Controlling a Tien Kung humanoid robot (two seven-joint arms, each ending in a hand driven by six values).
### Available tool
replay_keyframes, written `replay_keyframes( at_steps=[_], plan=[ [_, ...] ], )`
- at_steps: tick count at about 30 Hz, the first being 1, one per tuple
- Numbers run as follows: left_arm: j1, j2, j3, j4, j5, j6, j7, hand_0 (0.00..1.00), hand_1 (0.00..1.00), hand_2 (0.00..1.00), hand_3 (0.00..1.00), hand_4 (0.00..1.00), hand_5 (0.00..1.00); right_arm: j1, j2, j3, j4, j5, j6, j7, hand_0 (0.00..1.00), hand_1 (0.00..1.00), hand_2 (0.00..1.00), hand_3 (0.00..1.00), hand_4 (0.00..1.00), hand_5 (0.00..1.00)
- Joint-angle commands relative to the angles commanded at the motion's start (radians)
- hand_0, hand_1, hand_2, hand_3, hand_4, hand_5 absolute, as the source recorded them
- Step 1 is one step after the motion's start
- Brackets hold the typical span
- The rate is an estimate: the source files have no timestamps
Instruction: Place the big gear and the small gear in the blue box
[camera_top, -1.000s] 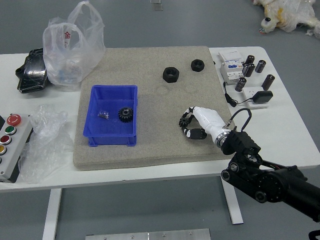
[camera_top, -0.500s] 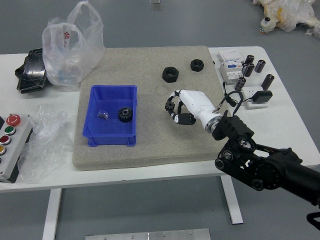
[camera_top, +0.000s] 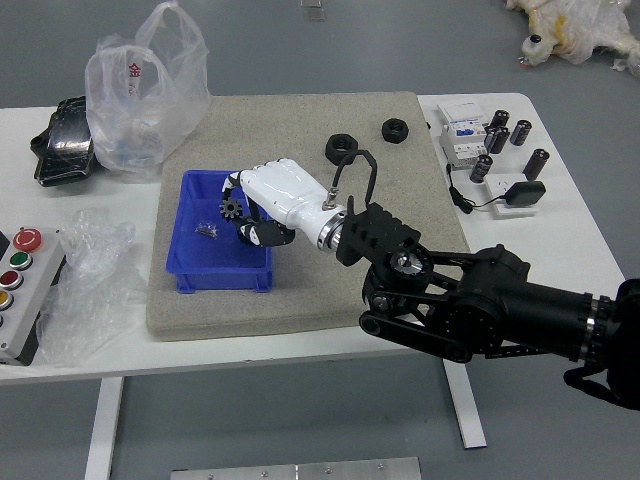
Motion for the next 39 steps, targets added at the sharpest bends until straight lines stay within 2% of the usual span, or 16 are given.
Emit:
replay_keyframes(
  at_steps=[1, 2, 7, 8, 13, 14, 19, 20, 25, 27, 31, 32, 37, 38, 39],
  plan=[
    [-0.001, 0.0, 0.0, 0.0, 0.0, 0.0, 0.0, 0.626, 0.464, 0.504, 0.64, 0.63, 0.285, 0.004, 0.004, -0.006, -0.005, -0.001, 0.003, -0.002, 0.61, 0.522, 0.324, 0.455, 0.267, 0.002],
    [-0.001, 0.0, 0.0, 0.0, 0.0, 0.0, -0.001, 0.626, 0.464, 0.504, 0.64, 0.63, 0.284, 0.006, 0.007, -0.01, -0.011, -0.002, 0.006, -0.003, 0.635, 0.53, 0.333, 0.618, 0.288, 0.002],
    [0.0, 0.0, -0.002, 0.0, 0.003, -0.001, 0.001, 0.626, 0.464, 0.504, 0.64, 0.63, 0.284, 0.009, 0.014, -0.018, -0.032, 0.005, 0.039, -0.015, 0.635, 0.53, 0.333, 0.618, 0.288, 0.002],
    [0.0, 0.0, -0.002, 0.0, 0.004, -0.001, 0.001, 0.626, 0.464, 0.504, 0.64, 0.631, 0.285, 0.008, 0.015, -0.018, -0.035, 0.006, 0.046, -0.018, 0.663, 0.568, 0.363, 0.811, 0.704, 0.323],
    [-0.002, 0.0, -0.002, 0.0, 0.004, -0.001, 0.0, 0.626, 0.464, 0.504, 0.64, 0.631, 0.285, 0.0, 0.021, -0.018, -0.043, 0.01, 0.064, -0.036, 0.663, 0.568, 0.363, 0.811, 0.704, 0.323],
    [-0.003, 0.0, -0.002, 0.0, 0.005, -0.002, -0.001, 0.626, 0.464, 0.504, 0.64, 0.631, 0.285, -0.001, 0.021, -0.015, -0.043, 0.01, 0.065, -0.037, 0.668, 0.572, 0.356, 0.866, 0.81, 0.397],
    [-0.004, 0.0, -0.002, 0.0, 0.006, -0.002, -0.001, 0.626, 0.464, 0.504, 0.64, 0.631, 0.285, -0.007, 0.017, 0.006, -0.044, 0.007, 0.066, -0.046, 0.668, 0.572, 0.356, 0.866, 0.81, 0.397],
    [-0.005, 0.001, -0.002, 0.0, 0.006, -0.002, -0.001, 0.626, 0.464, 0.504, 0.64, 0.631, 0.285, -0.008, 0.015, 0.012, -0.044, 0.006, 0.067, -0.048, 0.665, 0.575, 0.354, 0.911, 0.873, 0.448],
    [-0.005, 0.001, -0.002, 0.0, 0.006, -0.002, 0.0, 0.626, 0.464, 0.504, 0.64, 0.631, 0.285, -0.021, 0.006, 0.046, -0.039, -0.005, 0.057, -0.054, 0.665, 0.575, 0.354, 0.911, 0.873, 0.448],
    [-0.006, 0.0, -0.001, 0.0, 0.005, -0.002, -0.001, 0.626, 0.463, 0.504, 0.641, 0.631, 0.285, -0.032, -0.003, 0.075, -0.031, -0.01, 0.046, -0.056, 0.645, 0.562, 0.35, 0.879, 0.848, 0.441],
    [-0.007, 0.001, -0.002, 0.001, 0.006, -0.003, -0.001, 0.626, 0.463, 0.504, 0.641, 0.631, 0.285, -0.086, -0.062, 0.164, 0.022, 0.039, 0.001, -0.029, 0.645, 0.562, 0.35, 0.879, 0.848, 0.441],
    [-0.007, 0.002, -0.002, 0.001, 0.007, -0.003, -0.001, 0.626, 0.462, 0.504, 0.64, 0.63, 0.285, -0.104, -0.079, 0.188, 0.038, 0.057, -0.009, -0.013, 0.584, 0.556, 0.487, 0.823, 0.821, 0.438],
    [-0.006, 0.006, -0.001, 0.002, 0.006, -0.002, -0.003, 0.626, 0.462, 0.504, 0.64, 0.63, 0.285, -0.211, -0.177, 0.331, 0.111, 0.172, -0.038, 0.095, 0.584, 0.556, 0.487, 0.823, 0.821, 0.438],
    [-0.006, 0.006, -0.002, 0.002, 0.006, -0.002, -0.003, 0.626, 0.464, 0.504, 0.64, 0.63, 0.285, -0.235, -0.192, 0.364, 0.124, 0.2, -0.039, 0.121, 0.403, 0.589, 0.654, 0.768, 0.797, 0.434],
    [-0.006, 0.006, -0.001, 0.002, 0.006, -0.002, -0.004, 0.626, 0.464, 0.504, 0.64, 0.63, 0.285, -0.257, -0.206, 0.394, 0.136, 0.226, -0.038, 0.143, 0.403, 0.589, 0.654, 0.768, 0.797, 0.434]
  ],
)
